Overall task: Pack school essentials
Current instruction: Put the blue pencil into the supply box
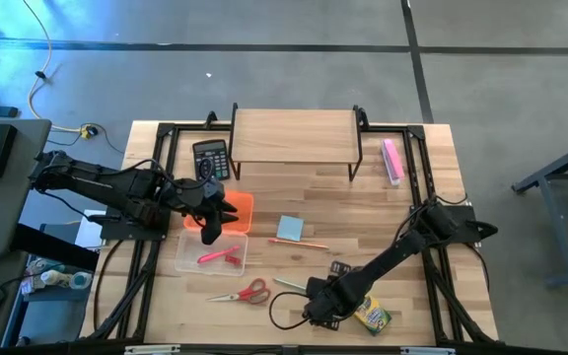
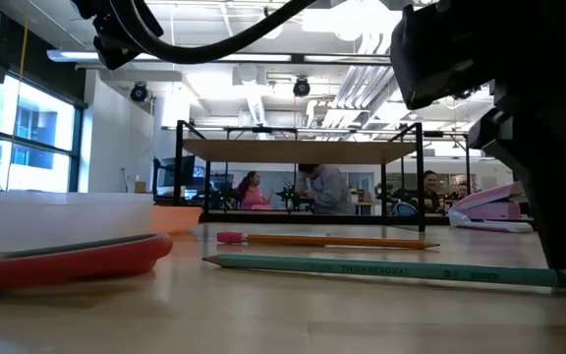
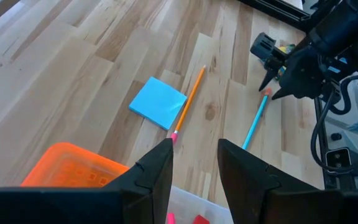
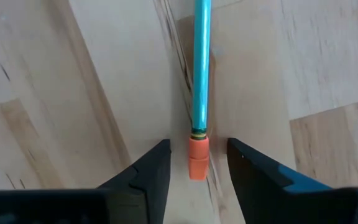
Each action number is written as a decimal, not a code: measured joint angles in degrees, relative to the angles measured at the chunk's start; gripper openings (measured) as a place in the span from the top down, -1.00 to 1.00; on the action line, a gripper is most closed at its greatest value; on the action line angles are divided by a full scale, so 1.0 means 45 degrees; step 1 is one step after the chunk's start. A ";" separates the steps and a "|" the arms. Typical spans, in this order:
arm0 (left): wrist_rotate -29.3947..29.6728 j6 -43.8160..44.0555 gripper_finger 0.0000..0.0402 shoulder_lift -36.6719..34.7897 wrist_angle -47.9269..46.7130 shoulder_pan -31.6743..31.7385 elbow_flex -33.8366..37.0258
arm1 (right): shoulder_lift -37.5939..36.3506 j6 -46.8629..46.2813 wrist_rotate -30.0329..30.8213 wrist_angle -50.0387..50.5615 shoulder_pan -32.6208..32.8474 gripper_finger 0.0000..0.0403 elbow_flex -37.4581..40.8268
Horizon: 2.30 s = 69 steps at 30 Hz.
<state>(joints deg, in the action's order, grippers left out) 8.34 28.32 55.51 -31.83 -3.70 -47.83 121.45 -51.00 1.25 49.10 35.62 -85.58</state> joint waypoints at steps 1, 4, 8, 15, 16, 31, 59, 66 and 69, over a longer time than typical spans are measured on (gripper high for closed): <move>-0.0004 0.0000 0.43 0.0000 0.0000 -0.0001 0.0000 | 0.0000 0.0004 -0.0004 0.0000 0.0000 0.29 0.0009; -0.0005 0.0000 0.43 0.0000 0.0000 0.0000 0.0000 | 0.0015 0.0001 -0.0051 0.0005 -0.0005 0.37 0.0017; -0.0005 -0.0005 0.43 0.0000 -0.0005 0.0000 0.0000 | 0.0039 -0.0001 -0.0077 0.0004 -0.0005 0.53 0.0033; -0.0022 -0.0005 0.43 -0.0001 -0.0058 0.0000 0.0000 | 0.0063 -0.0032 -0.0107 -0.0015 -0.0005 0.76 0.0043; -0.0045 -0.0006 0.43 0.0000 -0.0068 0.0000 0.0000 | 0.0063 -0.0100 -0.0116 -0.0015 -0.0005 0.79 0.0048; -0.0080 -0.0573 0.43 -0.0002 -0.0831 -0.0008 -0.0005 | 0.0010 -0.0672 -0.0157 -0.0280 -0.0005 0.94 0.0091; -0.2032 -0.1330 0.07 -0.0005 -0.3055 -0.0034 -0.0005 | -0.0765 -0.0202 -0.0332 -0.2762 -0.1777 0.95 -0.0670; -0.2147 -0.2329 0.07 -0.0005 -0.3047 -0.0529 -0.0005 | -0.0787 0.0202 -0.0603 -0.2516 -0.2705 0.95 -0.1676; -0.2146 -0.2824 0.07 -0.0005 -0.3030 -0.0948 -0.0005 | -0.0793 0.0188 -0.1031 -0.2485 -0.3233 0.95 -0.1958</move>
<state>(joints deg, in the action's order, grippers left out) -1.32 15.61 55.48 -45.47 -7.97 -47.86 117.88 -50.15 -3.39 37.92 21.07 -94.39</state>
